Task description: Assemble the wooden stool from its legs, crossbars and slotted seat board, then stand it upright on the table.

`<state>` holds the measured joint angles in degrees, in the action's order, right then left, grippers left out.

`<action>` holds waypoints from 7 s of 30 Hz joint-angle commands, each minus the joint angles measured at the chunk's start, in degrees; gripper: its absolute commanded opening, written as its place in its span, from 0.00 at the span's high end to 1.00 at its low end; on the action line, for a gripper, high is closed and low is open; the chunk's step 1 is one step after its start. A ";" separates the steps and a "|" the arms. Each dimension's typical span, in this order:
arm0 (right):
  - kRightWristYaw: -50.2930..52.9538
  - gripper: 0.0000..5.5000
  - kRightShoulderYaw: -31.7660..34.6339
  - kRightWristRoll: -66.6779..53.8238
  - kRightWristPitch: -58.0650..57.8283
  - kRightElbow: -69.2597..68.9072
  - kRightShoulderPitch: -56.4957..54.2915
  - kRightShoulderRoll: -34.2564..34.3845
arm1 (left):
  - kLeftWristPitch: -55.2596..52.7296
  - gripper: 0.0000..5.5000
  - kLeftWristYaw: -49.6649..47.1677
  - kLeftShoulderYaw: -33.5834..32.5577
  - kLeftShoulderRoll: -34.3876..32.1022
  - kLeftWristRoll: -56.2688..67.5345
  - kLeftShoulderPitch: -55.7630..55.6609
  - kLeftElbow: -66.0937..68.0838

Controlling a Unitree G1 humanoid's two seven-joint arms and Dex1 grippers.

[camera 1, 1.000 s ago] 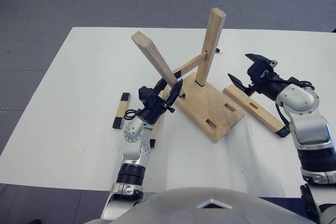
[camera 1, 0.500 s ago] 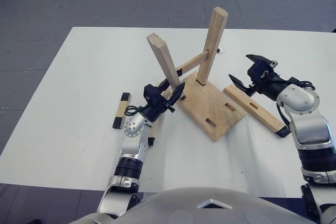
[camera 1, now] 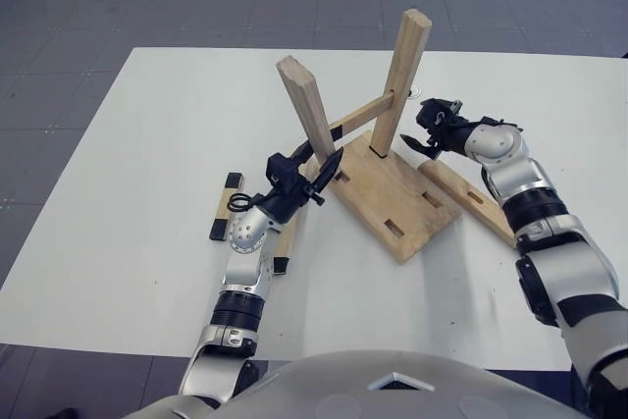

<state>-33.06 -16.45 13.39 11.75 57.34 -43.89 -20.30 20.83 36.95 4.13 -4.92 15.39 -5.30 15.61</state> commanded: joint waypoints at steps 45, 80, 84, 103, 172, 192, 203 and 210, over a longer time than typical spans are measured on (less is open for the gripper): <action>-31.03 0.30 -1.41 -22.38 -38.39 -74.83 26.18 -21.32 | -2.50 0.62 8.38 -8.89 -9.40 8.24 4.86 -7.72; -28.16 0.30 -13.41 4.66 0.25 -55.24 21.16 -27.94 | -3.11 0.62 12.12 -3.59 -6.40 8.84 4.26 -9.21; -26.39 0.30 -11.98 4.57 4.69 -51.64 18.83 -26.01 | -1.63 0.62 12.58 -3.55 -6.00 8.32 2.50 -5.85; -24.48 0.30 -3.06 -2.06 -13.52 -62.67 18.20 -20.06 | -1.06 0.62 7.89 -2.65 -1.38 5.08 2.60 -1.21; -23.09 0.30 -2.98 -2.36 -18.18 -65.33 23.99 -19.99 | -34.67 0.62 14.24 11.23 -19.12 -4.61 -10.63 9.54; -22.01 0.30 -2.71 -2.11 -18.27 -65.10 25.50 -20.29 | -45.49 0.62 18.28 13.17 -21.73 -1.12 -13.05 10.30; -14.44 0.30 3.88 -5.16 -26.48 -58.15 19.41 -14.71 | -44.06 0.62 18.50 14.72 -22.38 -2.81 -16.04 11.64; -2.10 0.30 6.04 -3.15 -24.25 -27.23 1.33 -7.94 | -40.87 0.62 17.13 16.53 -22.74 -5.13 -16.53 11.94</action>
<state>-38.39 -10.69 9.25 -14.70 21.71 -36.88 -31.03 -16.52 55.43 14.01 -26.35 19.83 -27.28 22.70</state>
